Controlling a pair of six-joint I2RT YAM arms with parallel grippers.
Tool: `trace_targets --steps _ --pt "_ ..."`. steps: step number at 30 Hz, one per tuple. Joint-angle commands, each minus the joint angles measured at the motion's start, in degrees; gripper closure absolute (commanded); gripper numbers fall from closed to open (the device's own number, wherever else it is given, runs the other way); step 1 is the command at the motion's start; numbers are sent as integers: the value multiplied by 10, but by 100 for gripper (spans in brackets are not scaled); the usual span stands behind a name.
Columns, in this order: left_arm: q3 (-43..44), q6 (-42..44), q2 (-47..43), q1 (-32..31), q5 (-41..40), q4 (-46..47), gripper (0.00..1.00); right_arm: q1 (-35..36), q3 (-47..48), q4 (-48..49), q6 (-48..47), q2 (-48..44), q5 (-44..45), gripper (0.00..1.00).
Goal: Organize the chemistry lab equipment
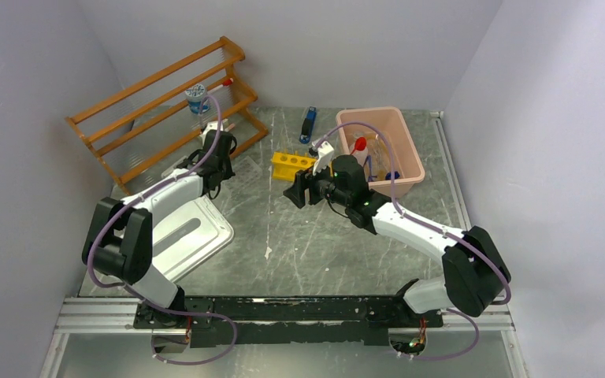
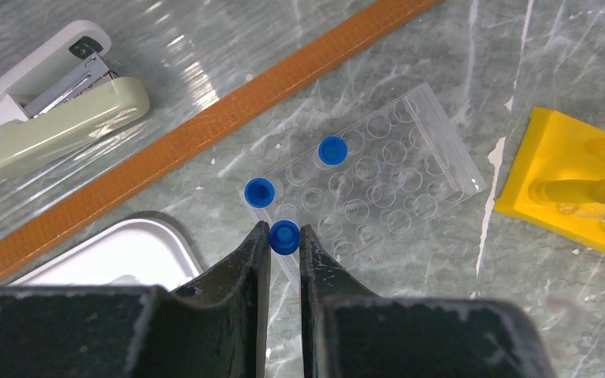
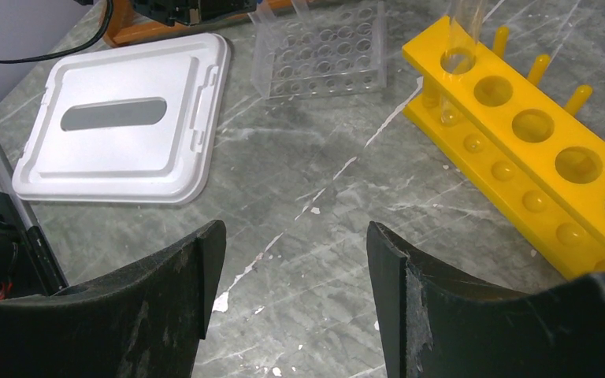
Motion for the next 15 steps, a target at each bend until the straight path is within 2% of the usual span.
trace_targets --steps 1,10,15 --pt "9 -12 20 8 -1 -5 85 -1 8 9 1 7 2 31" --pt "6 -22 30 17 6 0 81 -1 18 8 -3 18 2 31" --pt "5 -23 31 21 12 3 73 -1 26 9 -4 26 0 31"
